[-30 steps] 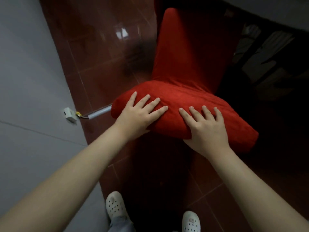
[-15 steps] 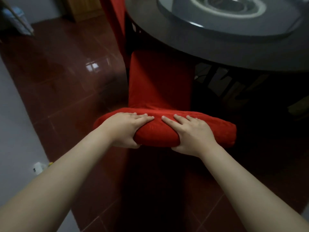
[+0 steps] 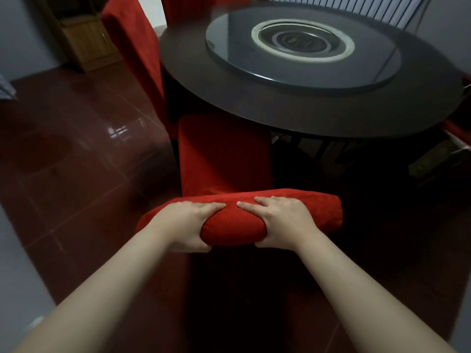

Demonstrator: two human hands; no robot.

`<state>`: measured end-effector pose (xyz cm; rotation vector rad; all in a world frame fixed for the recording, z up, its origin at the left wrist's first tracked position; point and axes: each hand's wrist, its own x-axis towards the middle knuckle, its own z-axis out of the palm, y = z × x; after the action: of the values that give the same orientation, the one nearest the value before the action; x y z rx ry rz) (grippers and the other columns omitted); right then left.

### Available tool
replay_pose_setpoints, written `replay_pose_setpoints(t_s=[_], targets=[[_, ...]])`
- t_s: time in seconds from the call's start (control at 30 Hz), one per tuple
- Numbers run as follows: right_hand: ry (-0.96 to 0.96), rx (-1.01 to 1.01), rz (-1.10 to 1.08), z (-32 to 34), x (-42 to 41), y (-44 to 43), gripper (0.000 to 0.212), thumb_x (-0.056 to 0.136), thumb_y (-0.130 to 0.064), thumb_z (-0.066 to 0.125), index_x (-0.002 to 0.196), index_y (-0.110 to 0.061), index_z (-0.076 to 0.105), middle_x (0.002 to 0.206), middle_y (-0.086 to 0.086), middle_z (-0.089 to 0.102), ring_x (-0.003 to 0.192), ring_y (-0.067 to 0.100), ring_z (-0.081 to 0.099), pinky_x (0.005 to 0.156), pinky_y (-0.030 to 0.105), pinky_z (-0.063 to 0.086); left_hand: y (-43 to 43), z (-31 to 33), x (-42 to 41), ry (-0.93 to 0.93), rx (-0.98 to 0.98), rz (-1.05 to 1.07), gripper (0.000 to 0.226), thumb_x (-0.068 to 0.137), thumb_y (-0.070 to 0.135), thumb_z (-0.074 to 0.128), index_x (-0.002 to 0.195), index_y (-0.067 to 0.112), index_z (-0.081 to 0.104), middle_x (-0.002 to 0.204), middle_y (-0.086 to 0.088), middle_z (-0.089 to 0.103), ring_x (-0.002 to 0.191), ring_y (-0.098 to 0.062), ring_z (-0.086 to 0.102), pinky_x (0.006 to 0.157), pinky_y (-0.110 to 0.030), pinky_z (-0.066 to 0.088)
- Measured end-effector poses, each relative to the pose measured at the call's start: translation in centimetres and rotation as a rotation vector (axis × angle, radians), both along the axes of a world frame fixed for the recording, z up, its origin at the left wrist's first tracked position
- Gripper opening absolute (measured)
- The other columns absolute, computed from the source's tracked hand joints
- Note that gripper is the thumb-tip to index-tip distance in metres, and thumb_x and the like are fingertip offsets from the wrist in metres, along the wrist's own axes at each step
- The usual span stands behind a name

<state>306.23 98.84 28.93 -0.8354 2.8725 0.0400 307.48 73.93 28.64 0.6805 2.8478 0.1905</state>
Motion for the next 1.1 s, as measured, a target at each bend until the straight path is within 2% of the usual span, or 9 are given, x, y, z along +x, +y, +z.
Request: replay_pose_setpoints(t_s=[0.23,0.33,0.47,0.6,0.67,0.9,1.0,1.1], targets=[[-0.097,0.042,-0.002,0.4,-0.1,-0.3,0.093,0.066,-0.061,0.066,0.145,-0.052,0.016,0.148,0.001,0.041,0.130,0.027,0.046,0.107,0.040,0.037,0.4,0.7,0.3,-0.088,-0.048,0.008,0.095,0.064,0.052,0.065,0.149,0.037,0.024,0.149,0.009,0.042,0.128,-0.017,0.048,0.106,-0.029,0.037],[-0.175,0.089,-0.023,1.6,-0.6,-0.8,0.097,0.066,-0.058,0.069,0.144,-0.054,0.013,0.150,-0.002,0.038,0.129,0.026,0.048,0.101,0.037,0.041,0.7,0.8,0.3,-0.152,-0.099,0.032,0.096,0.067,0.053,0.067,0.149,0.041,0.017,0.152,0.009,0.034,0.127,-0.022,0.046,0.107,-0.037,0.036],[-0.267,0.209,-0.036,3.1,-0.7,-2.1,0.098,0.071,-0.048,0.072,0.146,-0.052,0.010,0.154,0.000,0.032,0.130,0.023,0.046,0.101,0.038,0.043,1.3,1.8,0.1,-0.323,-0.159,0.104,0.104,0.070,0.042,0.073,0.149,0.048,0.005,0.160,0.004,0.016,0.144,-0.028,0.025,0.114,-0.055,0.022],[-0.311,0.255,-0.073,3.2,0.9,-2.8,0.093,0.075,-0.041,0.072,0.146,-0.051,0.013,0.151,0.001,0.037,0.127,0.024,0.047,0.102,0.039,0.041,1.3,1.7,1.0,-0.329,-0.205,0.023,0.104,0.070,0.036,0.075,0.150,0.042,0.011,0.155,0.000,0.030,0.137,-0.024,0.038,0.109,-0.043,0.036],[-0.332,0.276,-0.089,2.8,2.1,-3.5,0.094,0.074,-0.038,0.073,0.146,-0.050,0.015,0.148,0.002,0.040,0.125,0.026,0.049,0.102,0.040,0.042,0.8,1.0,1.9,-0.330,-0.212,-0.021,0.103,0.069,0.033,0.076,0.151,0.039,0.013,0.152,-0.003,0.036,0.132,-0.027,0.044,0.106,-0.041,0.040],[-0.379,0.274,-0.166,2.1,6.4,-8.6,0.093,0.075,-0.036,0.073,0.147,-0.048,0.015,0.153,0.008,0.033,0.127,0.029,0.047,0.103,0.040,0.040,-4.3,0.8,3.8,-0.338,-0.295,-0.175,0.104,0.073,0.032,0.074,0.151,0.040,0.008,0.156,-0.007,0.028,0.132,-0.030,0.044,0.108,-0.039,0.036],[-0.372,0.257,-0.176,2.8,6.9,-11.4,0.091,0.077,-0.037,0.072,0.148,-0.045,0.016,0.150,0.008,0.038,0.127,0.027,0.047,0.104,0.039,0.038,-7.0,1.9,3.6,-0.316,-0.316,-0.213,0.101,0.074,0.031,0.073,0.151,0.042,0.008,0.157,-0.006,0.028,0.132,-0.030,0.044,0.108,-0.041,0.036],[-0.357,0.248,-0.181,3.9,7.3,-14.3,0.090,0.076,-0.039,0.071,0.149,-0.043,0.017,0.143,0.007,0.046,0.122,0.027,0.050,0.101,0.040,0.041,-9.7,3.4,3.3,-0.297,-0.338,-0.242,0.098,0.076,0.031,0.073,0.151,0.041,0.011,0.156,-0.006,0.028,0.130,-0.029,0.046,0.106,-0.042,0.039]])
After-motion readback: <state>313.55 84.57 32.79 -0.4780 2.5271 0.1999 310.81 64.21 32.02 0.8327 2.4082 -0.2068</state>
